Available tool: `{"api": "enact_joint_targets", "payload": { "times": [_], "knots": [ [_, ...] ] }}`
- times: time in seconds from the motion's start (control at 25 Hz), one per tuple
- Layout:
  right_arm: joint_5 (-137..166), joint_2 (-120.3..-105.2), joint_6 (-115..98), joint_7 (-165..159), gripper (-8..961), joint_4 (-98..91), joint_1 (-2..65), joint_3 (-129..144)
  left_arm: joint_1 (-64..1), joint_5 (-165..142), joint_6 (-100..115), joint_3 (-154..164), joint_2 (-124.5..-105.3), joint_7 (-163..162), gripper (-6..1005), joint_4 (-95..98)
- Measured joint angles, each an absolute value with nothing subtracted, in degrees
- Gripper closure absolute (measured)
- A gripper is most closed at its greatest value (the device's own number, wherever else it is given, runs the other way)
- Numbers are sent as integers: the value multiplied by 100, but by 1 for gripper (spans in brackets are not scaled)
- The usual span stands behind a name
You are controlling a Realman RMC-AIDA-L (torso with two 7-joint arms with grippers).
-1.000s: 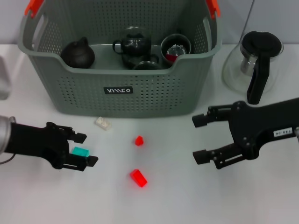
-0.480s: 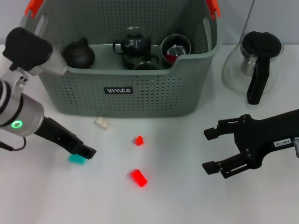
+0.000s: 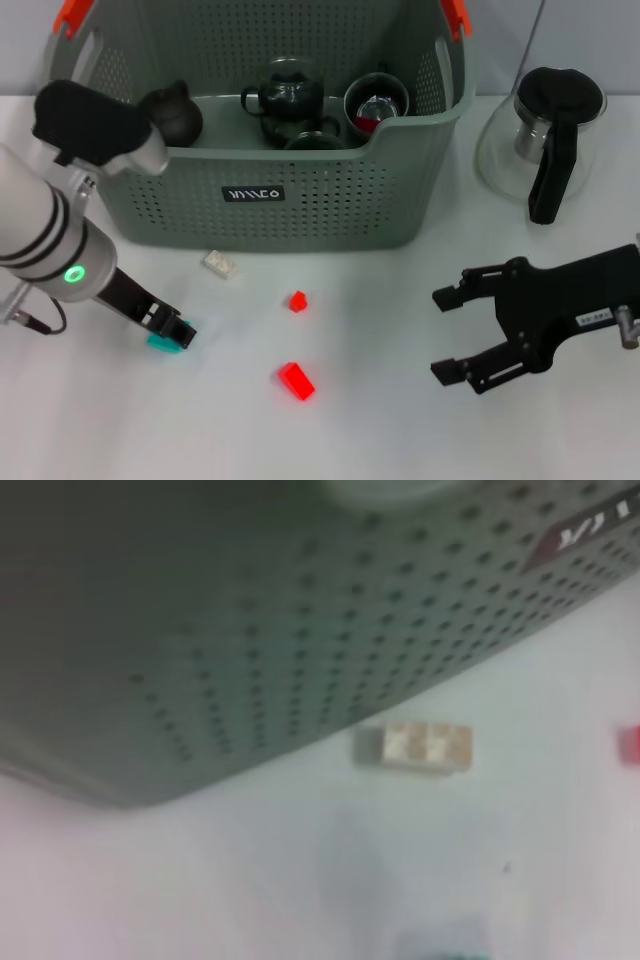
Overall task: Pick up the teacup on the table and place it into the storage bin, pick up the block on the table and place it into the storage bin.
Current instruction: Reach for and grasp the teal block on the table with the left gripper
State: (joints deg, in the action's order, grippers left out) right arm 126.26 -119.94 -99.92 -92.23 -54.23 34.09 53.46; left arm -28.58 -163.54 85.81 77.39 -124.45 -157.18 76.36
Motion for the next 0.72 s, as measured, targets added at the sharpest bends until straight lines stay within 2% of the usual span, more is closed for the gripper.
{"api": "enact_joint_targets", "payload": {
  "times": [0.72],
  "knots": [
    [12709,-12006,-9767,-9000,7,-5210,3472,5587,-3013,-16366,8168,7951,-12436,-16096,285,7032]
  ]
}}
